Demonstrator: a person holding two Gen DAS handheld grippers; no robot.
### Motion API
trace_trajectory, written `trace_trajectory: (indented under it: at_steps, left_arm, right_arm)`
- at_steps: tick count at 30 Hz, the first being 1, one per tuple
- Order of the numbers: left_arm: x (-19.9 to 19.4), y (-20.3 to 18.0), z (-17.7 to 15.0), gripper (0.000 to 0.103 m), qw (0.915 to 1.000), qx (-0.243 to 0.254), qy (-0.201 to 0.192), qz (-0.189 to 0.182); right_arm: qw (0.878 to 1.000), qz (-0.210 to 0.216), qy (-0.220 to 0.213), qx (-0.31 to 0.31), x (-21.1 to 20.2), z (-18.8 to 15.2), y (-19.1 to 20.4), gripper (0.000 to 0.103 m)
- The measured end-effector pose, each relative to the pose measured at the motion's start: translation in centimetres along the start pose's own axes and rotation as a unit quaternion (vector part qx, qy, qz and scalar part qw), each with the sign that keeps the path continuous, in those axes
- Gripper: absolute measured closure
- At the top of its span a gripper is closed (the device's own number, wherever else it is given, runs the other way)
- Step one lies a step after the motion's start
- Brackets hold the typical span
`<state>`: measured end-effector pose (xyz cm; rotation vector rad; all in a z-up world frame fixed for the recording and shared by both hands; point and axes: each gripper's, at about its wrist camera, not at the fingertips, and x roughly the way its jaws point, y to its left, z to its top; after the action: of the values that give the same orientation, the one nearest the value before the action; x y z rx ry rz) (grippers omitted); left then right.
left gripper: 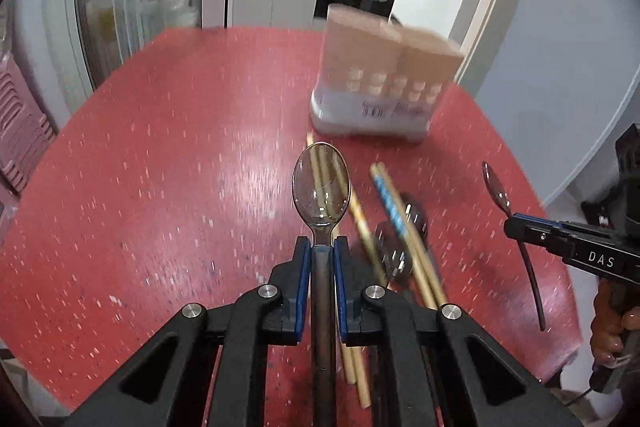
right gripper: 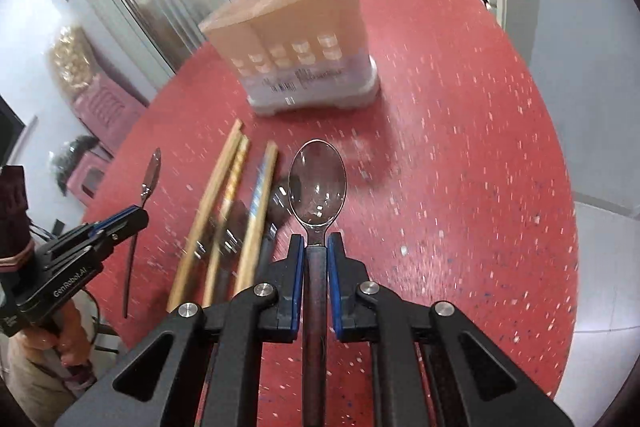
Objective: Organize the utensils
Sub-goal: 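Lift the spoon with the right gripper and carry it over the caddy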
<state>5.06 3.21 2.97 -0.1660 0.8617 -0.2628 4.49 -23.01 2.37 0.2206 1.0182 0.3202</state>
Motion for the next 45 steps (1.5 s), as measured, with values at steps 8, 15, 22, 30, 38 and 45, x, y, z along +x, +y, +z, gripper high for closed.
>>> trace_trajectory:
  at_steps: [8, 15, 22, 30, 38, 45]
  left_arm:
    - [-1.7, -0.7, 7.2, 0.066, 0.9983, 0.004, -0.058, -0.004]
    - [-0.4, -2.1, 14.3, 0.066, 0.9941, 0.014, -0.107, 0.005]
    - [2.7, -3.4, 19.6, 0.066, 0.9892, 0.015, -0.146, 0.001]
    - [7.7, -3.7, 23.1, 0.066, 0.9834, 0.002, -0.181, 0.011]
    - [11.9, -3.3, 23.1, 0.066, 0.9794, -0.003, -0.200, 0.030]
    - [12.8, -3.9, 21.2, 0.066, 0.9770, 0.026, -0.204, 0.056]
  right_arm:
    - [0.998, 0.029, -0.056, -0.007, -3.6, 5.8, 0.9, 0.091]
    - [0.992, 0.031, -0.121, -0.020, -4.3, 12.4, 1.6, 0.091]
    - [0.981, 0.041, -0.188, -0.035, -3.9, 18.3, 2.6, 0.091]
    - [0.972, 0.046, -0.227, -0.035, -0.3, 22.5, 2.7, 0.091]
    - [0.969, 0.010, -0.239, -0.065, 4.3, 22.5, 2.2, 0.091]
    - [0.967, -0.011, -0.239, -0.089, 6.3, 20.4, 1.3, 0.091]
